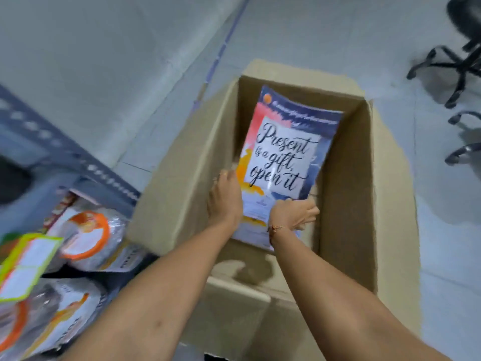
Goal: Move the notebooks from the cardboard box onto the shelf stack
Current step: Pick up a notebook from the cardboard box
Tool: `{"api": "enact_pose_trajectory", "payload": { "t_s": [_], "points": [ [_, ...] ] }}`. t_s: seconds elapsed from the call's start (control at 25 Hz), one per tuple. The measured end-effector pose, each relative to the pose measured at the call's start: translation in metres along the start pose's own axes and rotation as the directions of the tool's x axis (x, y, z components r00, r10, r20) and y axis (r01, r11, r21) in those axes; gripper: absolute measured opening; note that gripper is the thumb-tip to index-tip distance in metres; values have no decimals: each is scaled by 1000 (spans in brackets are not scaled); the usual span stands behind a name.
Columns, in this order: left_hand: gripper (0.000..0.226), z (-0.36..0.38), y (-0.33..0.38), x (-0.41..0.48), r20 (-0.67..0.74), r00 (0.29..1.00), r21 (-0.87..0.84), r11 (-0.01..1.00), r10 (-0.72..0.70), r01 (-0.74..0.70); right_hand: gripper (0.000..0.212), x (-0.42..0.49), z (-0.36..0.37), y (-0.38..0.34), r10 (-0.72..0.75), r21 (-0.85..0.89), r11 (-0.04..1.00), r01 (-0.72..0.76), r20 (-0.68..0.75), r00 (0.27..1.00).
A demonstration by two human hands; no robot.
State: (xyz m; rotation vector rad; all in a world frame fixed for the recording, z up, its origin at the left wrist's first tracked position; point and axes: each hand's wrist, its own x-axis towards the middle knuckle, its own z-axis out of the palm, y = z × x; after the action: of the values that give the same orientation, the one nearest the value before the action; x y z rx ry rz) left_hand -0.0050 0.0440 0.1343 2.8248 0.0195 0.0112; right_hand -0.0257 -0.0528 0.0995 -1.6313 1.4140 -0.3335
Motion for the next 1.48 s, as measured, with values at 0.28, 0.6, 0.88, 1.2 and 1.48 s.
{"api": "enact_pose_trajectory", "payload": {
  "t_s": [0.28,0.6,0.88,1.2,1.48],
  "points": [
    [32,-286,-70,-67,-890,443,81,994,107,-78,49,-224,-81,-185,-610,707,498,503,-126,782],
    [31,-543,-141,-199,-922,262,-109,840,-286,532,40,-447,-157,-325,-997,835,-28,550,-62,42],
    [32,-590,-211,-181,-558,454,-24,560,-695,828,25,-531,-114,-347,-836,551,-71,831,422,-352],
    [24,-527,-144,-119,-874,460,137,829,-157,542,27,-454,-90,-306,-975,680,-201,705,-209,-77],
    [31,-186,-14,31,-158,984,-291,956,-79,30,34,-92,42,-99,-793,138,606,784,27,608]
  ]
}}
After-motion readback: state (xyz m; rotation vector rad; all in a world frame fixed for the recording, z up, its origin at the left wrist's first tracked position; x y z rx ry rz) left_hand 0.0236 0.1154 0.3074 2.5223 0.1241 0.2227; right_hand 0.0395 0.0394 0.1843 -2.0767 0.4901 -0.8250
